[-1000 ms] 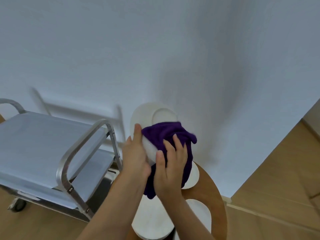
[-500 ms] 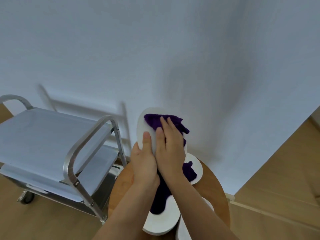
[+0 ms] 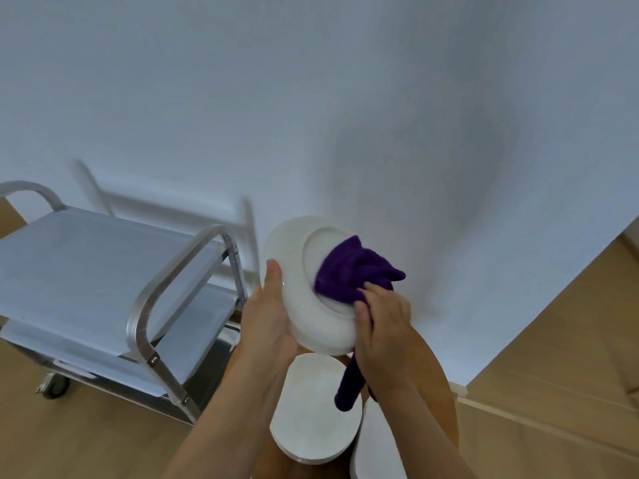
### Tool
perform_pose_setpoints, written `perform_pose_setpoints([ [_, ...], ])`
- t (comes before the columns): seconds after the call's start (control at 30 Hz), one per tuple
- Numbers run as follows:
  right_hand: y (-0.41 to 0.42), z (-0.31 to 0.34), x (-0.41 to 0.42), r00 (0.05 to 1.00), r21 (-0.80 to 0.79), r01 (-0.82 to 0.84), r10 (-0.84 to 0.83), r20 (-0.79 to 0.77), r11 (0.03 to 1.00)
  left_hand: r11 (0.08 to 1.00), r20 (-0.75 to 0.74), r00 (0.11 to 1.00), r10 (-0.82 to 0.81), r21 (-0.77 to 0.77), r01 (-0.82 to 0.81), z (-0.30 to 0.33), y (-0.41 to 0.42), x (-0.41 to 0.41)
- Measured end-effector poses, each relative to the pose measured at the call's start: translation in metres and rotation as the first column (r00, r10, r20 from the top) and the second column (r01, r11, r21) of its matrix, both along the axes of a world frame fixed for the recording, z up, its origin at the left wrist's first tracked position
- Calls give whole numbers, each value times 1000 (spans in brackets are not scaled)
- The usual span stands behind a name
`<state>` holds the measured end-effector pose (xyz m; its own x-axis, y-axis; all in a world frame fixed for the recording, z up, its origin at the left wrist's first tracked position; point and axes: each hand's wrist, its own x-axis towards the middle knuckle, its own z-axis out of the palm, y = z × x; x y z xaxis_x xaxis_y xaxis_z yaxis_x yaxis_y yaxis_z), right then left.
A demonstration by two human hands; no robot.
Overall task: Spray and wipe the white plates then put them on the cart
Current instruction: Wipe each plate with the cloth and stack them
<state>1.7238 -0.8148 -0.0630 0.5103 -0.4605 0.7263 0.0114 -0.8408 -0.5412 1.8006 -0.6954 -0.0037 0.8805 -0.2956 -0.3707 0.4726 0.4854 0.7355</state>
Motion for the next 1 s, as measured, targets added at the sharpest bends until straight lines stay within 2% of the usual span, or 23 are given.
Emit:
perform_pose_setpoints([
  [0.03, -6, 3, -2, 999, 163, 17, -11, -38, 986, 999, 54, 998, -11, 45, 9, -3, 3, 1],
  [0.1, -19, 9, -5, 982, 459, 87, 1, -188, 884, 973, 229, 973, -10, 228, -44, -5, 10, 1],
  [0.17, -29, 17, -5, 954, 676, 179, 43, -298, 715, 895, 447, 892, -64, 421, -147, -10, 17, -3],
  [0.2, -32, 21, -3, 948, 791, 209, 80, -308, 575, 832, 535, 831, -153, 523, -184, -13, 18, -5],
  [0.23, -33, 25, 0, 942, 890, 233, 139, -307, 391, 735, 591, 747, -304, 644, -211, -15, 18, -8],
  [0.27, -33, 28, 1, 938, 955, 230, 218, -269, 188, 605, 607, 616, -502, 755, -252, -20, 17, -12],
  [0.3, -32, 30, 3, 937, 981, 196, 294, -190, 10, 503, 597, 442, -670, 802, -321, -26, 15, -16],
  [0.33, -31, 31, 3, 926, 981, 163, 361, -115, -106, 461, 580, 255, -774, 792, -401, -32, 13, -20],
  [0.37, -28, 31, 2, 904, 977, 150, 420, -74, -149, 463, 567, 87, -819, 742, -484, -37, 13, -21],
  [0.4, -27, 30, 0, 887, 977, 153, 456, -70, -148, 495, 578, -30, -815, 669, -554, -40, 13, -22],
  [0.43, -27, 28, -1, 884, 979, 152, 461, -74, -133, 519, 582, -100, -807, 618, -590, -42, 13, -20],
  [0.47, -28, 26, -2, 890, 984, 147, 447, -85, -105, 519, 580, -125, -805, 589, -619, -45, 14, -20],
  [0.53, -27, 22, -2, 902, 985, 163, 412, -128, -50, 513, 583, -76, -809, 637, -575, -51, 18, -21],
  [0.57, -27, 19, -2, 910, 984, 173, 389, -145, -39, 520, 610, 53, -791, 714, -468, -51, 20, -21],
  [0.6, -27, 17, -3, 920, 985, 169, 365, -143, -40, 525, 605, 236, -760, 786, -326, -52, 23, -20],
  [0.63, -27, 15, -5, 933, 986, 155, 337, -129, -53, 550, 606, 380, -699, 795, -254, -54, 25, -16],
  [0.7, -30, 12, -10, 951, 988, 133, 292, -106, -74, 548, 605, 570, -556, 783, -295, -62, 29, 0],
  [0.73, -31, 10, -13, 952, 989, 134, 286, -112, -59, 494, 552, 653, -519, 817, -297, -66, 32, 11],
  [0.77, -33, 7, -15, 949, 989, 145, 288, -128, -36, 424, 436, 742, -509, 877, -225, -69, 35, 22],
  [0.8, -34, 5, -17, 944, 989, 147, 300, -136, -15, 377, 279, 812, -512, 923, -79, -73, 37, 33],
  [0.87, -35, 0, -19, 932, 987, 161, 326, -160, 23, 371, 16, 827, -561, 899, 234, -84, 41, 44],
  [0.93, -35, 0, -19, 914, 975, 215, 341, -219, 49, 364, -79, 803, -591, 862, 353, -94, 46, 45],
  [1.0, -36, -4, -20, 900, 953, 262, 318, -299, 154, 445, -127, 828, -546, 793, 415, -105, 51, 44],
])
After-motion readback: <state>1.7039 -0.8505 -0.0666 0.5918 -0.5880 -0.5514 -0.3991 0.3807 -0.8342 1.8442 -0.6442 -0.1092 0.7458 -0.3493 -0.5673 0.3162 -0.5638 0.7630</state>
